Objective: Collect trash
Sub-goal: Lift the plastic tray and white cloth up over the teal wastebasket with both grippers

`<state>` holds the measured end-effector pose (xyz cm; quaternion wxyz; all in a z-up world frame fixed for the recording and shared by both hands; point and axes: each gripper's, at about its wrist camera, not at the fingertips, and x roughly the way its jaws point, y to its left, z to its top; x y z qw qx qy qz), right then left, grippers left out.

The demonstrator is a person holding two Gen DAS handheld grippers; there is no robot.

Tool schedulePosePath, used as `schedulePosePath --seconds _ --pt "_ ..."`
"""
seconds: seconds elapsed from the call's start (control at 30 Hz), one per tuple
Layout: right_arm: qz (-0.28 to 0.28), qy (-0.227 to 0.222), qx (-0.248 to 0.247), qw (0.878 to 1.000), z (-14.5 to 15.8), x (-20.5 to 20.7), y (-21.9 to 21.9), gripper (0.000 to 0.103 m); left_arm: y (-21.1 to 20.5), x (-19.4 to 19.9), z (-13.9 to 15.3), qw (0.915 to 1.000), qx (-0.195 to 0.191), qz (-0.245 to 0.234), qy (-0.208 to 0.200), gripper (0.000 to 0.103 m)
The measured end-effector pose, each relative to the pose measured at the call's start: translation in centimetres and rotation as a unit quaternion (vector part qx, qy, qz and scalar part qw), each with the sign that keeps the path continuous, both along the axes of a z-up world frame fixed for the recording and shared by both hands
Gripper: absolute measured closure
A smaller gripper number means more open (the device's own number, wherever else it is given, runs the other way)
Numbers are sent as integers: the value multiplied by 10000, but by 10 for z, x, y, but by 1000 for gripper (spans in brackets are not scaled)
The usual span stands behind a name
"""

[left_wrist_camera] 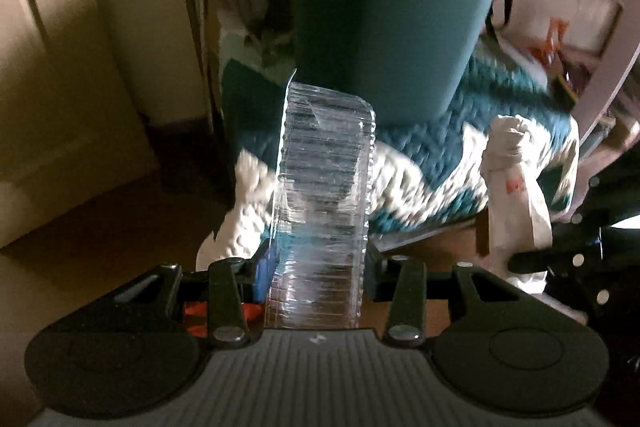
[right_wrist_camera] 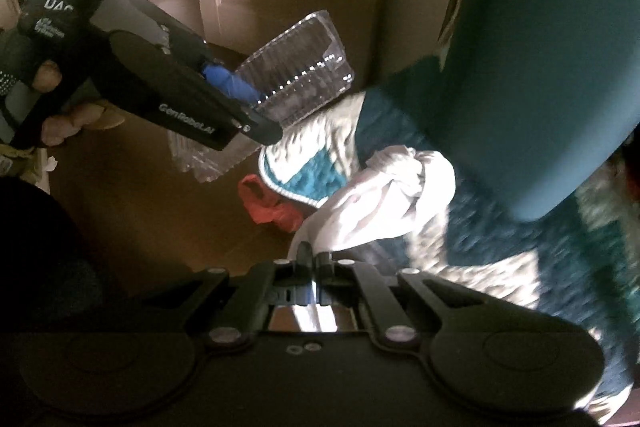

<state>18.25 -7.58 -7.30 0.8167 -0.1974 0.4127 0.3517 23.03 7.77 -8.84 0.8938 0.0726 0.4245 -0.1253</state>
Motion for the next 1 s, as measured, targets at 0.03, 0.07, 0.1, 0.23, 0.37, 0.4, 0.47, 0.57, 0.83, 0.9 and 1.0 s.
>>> schedulePosePath --seconds 0.03,0.07,0.1,0.23,0.37,0.4,0.47,0.57,0.83,0.9,1.0 --pt "33 -89 -13 10000 9 -1 -4 103 -4 -1 11 10000 -25 54 -16 60" --pt "50 -175 -23 9998 18 -2 -7 103 -9 0 19 9999 -49 87 -29 60" --pt "67 -266 -27 9996 28 -2 -10 103 -13 0 30 9999 -78 121 -48 60" --pt "148 -595 -37 9981 62 3 -25 103 -34 3 73 9994 -184 169 -243 60" --pt "305 -929 -123 9951 97 9 -35 103 -60 9 122 9983 -170 102 -555 60" --pt "320 -996 -127 9944 107 13 -38 103 -67 11 134 9978 -140 63 -646 60" --pt "285 -1155 -113 9928 123 23 -43 103 -79 17 153 9966 -90 23 -815 60" --pt "169 -1348 -75 9907 143 45 -51 103 -95 28 176 9951 -28 12 -992 60" --pt "-195 -1703 88 9852 185 112 -63 103 -124 80 228 9896 59 268 -1409 60" --pt "-302 -1740 135 9842 188 130 -64 103 -127 95 234 9894 73 323 -1417 60" --pt "-399 -1736 141 9839 191 151 -66 103 -132 121 240 9892 116 412 -1404 60"
